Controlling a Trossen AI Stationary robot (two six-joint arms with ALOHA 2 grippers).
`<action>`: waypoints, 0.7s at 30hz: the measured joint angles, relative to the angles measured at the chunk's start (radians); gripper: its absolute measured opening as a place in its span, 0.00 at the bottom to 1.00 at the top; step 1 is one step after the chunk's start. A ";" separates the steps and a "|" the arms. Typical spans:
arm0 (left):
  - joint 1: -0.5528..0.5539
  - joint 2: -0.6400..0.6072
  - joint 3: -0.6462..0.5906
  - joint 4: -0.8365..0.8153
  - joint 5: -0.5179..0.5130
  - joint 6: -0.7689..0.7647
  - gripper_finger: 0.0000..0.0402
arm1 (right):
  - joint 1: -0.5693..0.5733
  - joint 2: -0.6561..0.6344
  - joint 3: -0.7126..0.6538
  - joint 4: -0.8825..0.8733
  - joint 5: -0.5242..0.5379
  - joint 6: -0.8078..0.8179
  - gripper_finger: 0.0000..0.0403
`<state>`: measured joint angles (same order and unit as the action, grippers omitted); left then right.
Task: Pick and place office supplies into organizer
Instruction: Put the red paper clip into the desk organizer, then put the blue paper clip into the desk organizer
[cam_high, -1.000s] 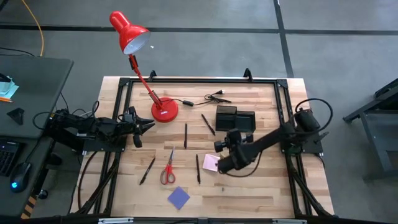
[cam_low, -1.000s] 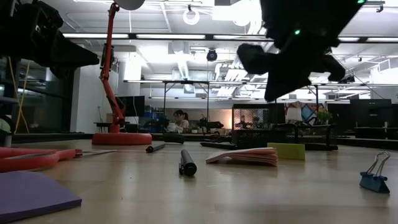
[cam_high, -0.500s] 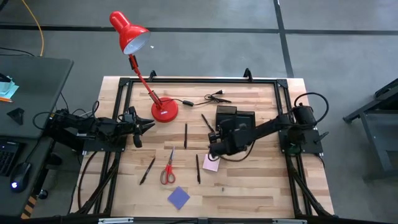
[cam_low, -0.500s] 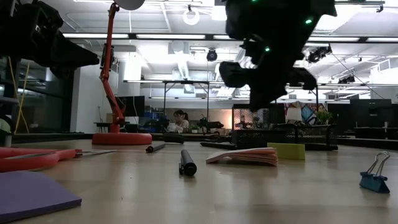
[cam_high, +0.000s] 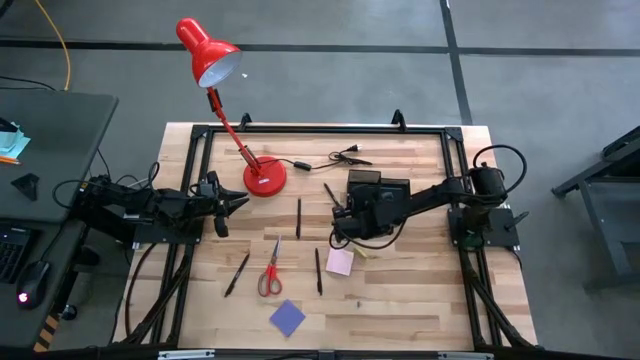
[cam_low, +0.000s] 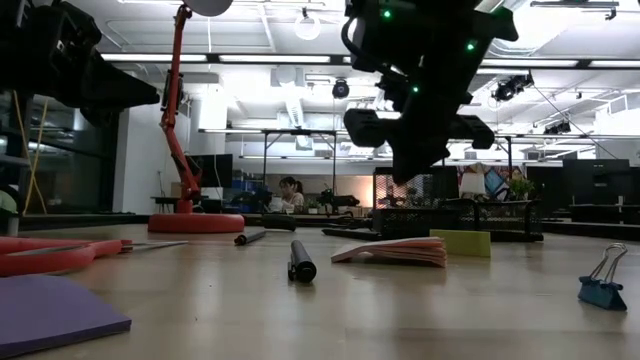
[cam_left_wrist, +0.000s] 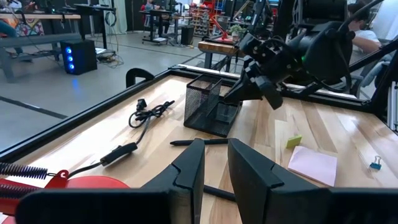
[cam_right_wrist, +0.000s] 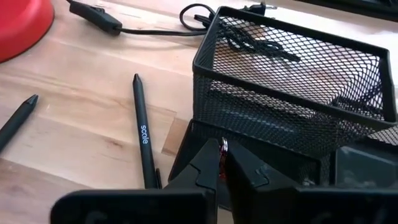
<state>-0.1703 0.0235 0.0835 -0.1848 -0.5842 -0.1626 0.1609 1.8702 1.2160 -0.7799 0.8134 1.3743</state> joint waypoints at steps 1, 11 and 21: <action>0.000 0.000 0.000 0.000 0.000 0.000 0.15 | -0.001 0.000 0.000 0.000 -0.004 0.001 0.02; 0.000 0.000 0.000 0.000 0.000 0.000 0.15 | -0.018 0.000 -0.004 -0.023 -0.055 0.010 0.11; 0.000 0.000 0.000 0.000 0.000 0.000 0.15 | -0.004 0.000 -0.004 -0.024 -0.044 -0.031 0.18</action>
<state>-0.1703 0.0235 0.0834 -0.1851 -0.5842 -0.1627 0.1565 1.8706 1.2118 -0.8041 0.7696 1.3437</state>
